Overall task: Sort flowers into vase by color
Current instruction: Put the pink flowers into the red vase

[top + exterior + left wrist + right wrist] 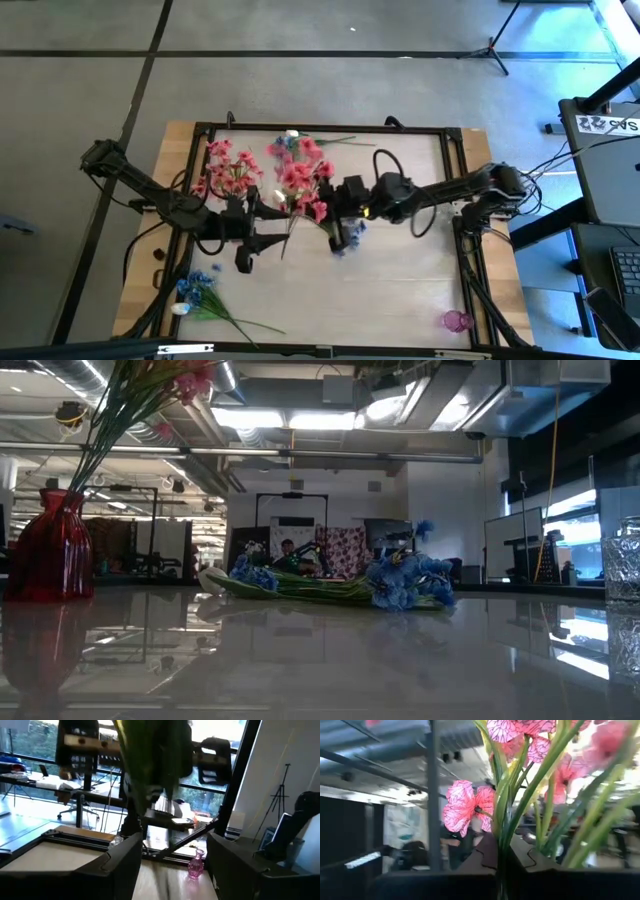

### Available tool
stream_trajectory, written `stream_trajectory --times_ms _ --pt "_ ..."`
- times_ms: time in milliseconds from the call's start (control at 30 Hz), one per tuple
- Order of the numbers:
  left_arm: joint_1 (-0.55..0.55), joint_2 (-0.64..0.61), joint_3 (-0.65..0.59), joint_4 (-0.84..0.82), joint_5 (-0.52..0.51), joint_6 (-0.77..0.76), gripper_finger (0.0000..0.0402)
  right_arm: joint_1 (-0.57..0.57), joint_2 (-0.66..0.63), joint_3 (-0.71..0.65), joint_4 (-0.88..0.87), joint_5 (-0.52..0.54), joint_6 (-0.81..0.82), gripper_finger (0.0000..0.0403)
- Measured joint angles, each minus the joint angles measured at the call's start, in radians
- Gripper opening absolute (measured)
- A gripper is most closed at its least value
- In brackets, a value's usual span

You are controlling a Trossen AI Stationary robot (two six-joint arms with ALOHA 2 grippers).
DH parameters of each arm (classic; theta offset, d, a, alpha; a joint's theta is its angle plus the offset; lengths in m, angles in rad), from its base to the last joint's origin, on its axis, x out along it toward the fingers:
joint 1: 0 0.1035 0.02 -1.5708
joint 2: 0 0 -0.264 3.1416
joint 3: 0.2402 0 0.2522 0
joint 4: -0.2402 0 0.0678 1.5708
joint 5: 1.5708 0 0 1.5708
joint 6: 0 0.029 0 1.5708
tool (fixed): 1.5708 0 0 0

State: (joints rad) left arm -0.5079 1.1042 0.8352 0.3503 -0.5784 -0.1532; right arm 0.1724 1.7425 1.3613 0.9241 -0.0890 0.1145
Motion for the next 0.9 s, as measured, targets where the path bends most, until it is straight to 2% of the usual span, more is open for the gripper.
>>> stream_trajectory --times_ms 100,333,433,567,700,900 --pt "0.008 0.002 0.000 -0.001 -0.025 0.000 0.0211 -0.003 0.042 0.000 0.060 -0.039 0.012 0.0011" --pt "0.053 0.033 0.000 0.001 -0.030 -0.033 0.0193 -0.010 0.078 0.019 0.057 -0.026 0.008 0.0010" --pt "0.052 0.036 0.000 -0.002 -0.031 -0.052 0.0163 -0.010 0.076 0.023 -0.002 0.003 0.008 0.0030" --pt "0.029 0.026 0.000 0.001 -0.069 -0.023 0.0096 -0.008 0.078 0.022 -0.015 0.003 0.008 0.0055" --pt "-0.007 0.006 0.000 0.001 -0.154 0.007 0.0018 -0.008 0.076 0.022 -0.012 0.002 0.008 0.0098" --pt "-0.085 -0.067 0.024 0.015 -0.191 0.089 0.0007 -0.008 0.033 0.022 0.023 -0.001 0.005 0.0189"
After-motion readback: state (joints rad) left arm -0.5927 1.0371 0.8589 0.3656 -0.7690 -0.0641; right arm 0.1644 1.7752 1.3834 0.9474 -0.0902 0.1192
